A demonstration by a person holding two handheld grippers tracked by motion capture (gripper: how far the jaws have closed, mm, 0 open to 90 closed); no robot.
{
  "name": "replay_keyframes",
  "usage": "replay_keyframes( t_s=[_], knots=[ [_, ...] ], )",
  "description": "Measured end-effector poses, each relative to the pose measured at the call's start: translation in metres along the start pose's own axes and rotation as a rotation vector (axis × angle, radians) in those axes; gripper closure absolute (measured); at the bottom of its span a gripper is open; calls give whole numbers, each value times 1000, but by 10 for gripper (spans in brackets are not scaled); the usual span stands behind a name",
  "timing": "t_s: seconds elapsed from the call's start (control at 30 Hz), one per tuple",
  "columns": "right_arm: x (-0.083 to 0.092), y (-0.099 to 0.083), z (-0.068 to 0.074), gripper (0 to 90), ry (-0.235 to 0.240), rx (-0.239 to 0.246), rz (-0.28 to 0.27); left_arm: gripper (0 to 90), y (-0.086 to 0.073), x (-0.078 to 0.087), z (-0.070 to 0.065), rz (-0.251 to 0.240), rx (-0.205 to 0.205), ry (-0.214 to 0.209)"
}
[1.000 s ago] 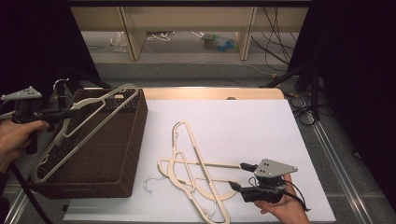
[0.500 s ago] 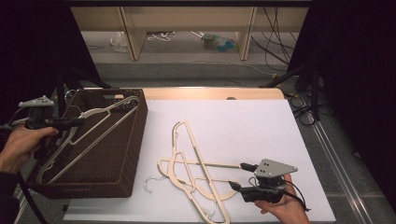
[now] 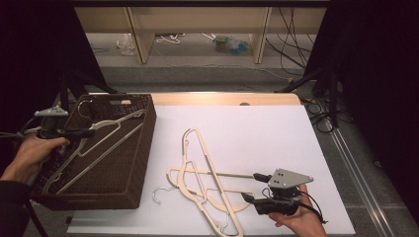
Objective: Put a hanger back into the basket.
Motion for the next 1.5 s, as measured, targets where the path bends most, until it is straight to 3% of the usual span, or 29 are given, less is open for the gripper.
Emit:
replay_keyframes(
  t_s=[0.17,0.2,0.37,0.63,0.73,0.87,0.93,1.03,1.07,1.1,1.13,1.17,1.2,1.23,1.27,1.3,1.5],
  knots=[
    [0,0,0,294,2,-3,-3,856,-5,-4,2,30,-11,22],
    [0,0,0,294,1,-2,-2,856,-9,-5,6,61,-35,36],
    [0,0,1,294,4,1,-2,849,-14,-7,12,81,-20,50],
    [-2,-1,0,294,9,-2,3,817,-21,-7,21,106,9,109],
    [-2,-1,1,294,9,1,4,768,-22,0,23,86,43,159],
    [-2,-1,1,294,6,-3,4,690,-19,7,22,33,86,175],
    [-2,-1,1,294,10,0,4,672,-18,20,22,38,50,195],
    [-2,0,1,293,9,0,4,623,-14,26,19,8,69,198],
    [-2,0,1,293,9,-1,3,618,-13,35,15,15,29,199],
    [-2,0,1,293,9,-1,3,611,-13,35,15,15,29,199],
    [-2,0,1,293,10,-2,2,594,-7,38,6,-41,61,196],
    [-2,0,1,293,9,-3,2,568,-7,38,6,-41,61,196],
    [-2,0,1,292,9,-3,2,534,-2,44,-6,-76,84,177],
    [-2,0,1,291,10,-5,4,488,-2,44,-6,-76,84,177],
    [-2,0,2,289,13,-7,3,455,2,48,-23,-99,75,152],
    [-2,0,2,289,13,-7,3,425,2,48,-23,-99,75,152],
    [-3,0,2,263,6,-10,-2,330,11,52,-80,-193,34,59]
  ],
)
Point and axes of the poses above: each handheld gripper's, and its own axes: x roughly backward along the jaws, y roughly out of its top, z roughly to its left, the point moved 8 cm from there along -x, roughly forward along the jaws, and after that the axes turned 6 degrees about z, right-handed, at the moved point
